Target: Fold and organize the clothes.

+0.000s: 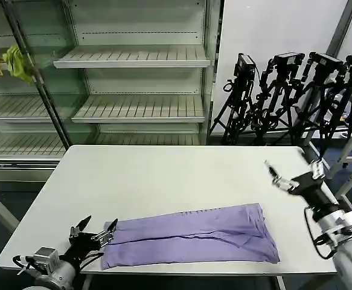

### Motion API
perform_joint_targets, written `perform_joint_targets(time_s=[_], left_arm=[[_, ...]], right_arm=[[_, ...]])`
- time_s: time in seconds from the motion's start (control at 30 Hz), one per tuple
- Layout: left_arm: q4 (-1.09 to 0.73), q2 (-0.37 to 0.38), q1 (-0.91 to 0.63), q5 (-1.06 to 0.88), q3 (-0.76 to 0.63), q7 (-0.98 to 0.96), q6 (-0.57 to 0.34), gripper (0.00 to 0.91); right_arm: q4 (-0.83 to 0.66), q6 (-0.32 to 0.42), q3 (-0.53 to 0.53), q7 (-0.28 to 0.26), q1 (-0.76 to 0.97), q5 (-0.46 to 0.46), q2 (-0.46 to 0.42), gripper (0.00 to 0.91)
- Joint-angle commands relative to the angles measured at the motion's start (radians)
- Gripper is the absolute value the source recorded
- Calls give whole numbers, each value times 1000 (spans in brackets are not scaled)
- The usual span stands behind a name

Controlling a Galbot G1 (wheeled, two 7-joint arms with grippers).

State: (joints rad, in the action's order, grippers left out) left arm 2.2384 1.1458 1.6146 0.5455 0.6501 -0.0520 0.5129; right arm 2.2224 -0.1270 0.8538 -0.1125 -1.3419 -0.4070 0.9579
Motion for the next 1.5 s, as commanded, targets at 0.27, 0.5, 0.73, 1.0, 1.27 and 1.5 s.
perform_joint_targets(time_s=[0.27, 0.5, 0.73, 1.0, 1.27, 1.5], left_arm=[[9, 92, 27, 47, -20, -23, 42, 907], [9, 110, 51, 22, -32, -17, 41, 856], [-15, 135, 78, -25, -59, -6, 29, 776], [-33, 145, 84, -40, -71, 0, 23, 494], [-31, 147, 89, -52, -73, 10, 13, 40], [-33, 151, 88, -59, -78, 17, 7, 10]], right_arm=[[55, -25, 40, 54, 125, -9, 117, 907], [64, -25, 23, 57, 122, -3, 147, 907], [93, -25, 14, 60, 111, -3, 171, 907], [111, -21, 1, 59, 105, 4, 187, 907], [104, -117, -36, 105, 99, 20, 185, 907], [75, -97, -55, 108, 106, 9, 190, 907]])
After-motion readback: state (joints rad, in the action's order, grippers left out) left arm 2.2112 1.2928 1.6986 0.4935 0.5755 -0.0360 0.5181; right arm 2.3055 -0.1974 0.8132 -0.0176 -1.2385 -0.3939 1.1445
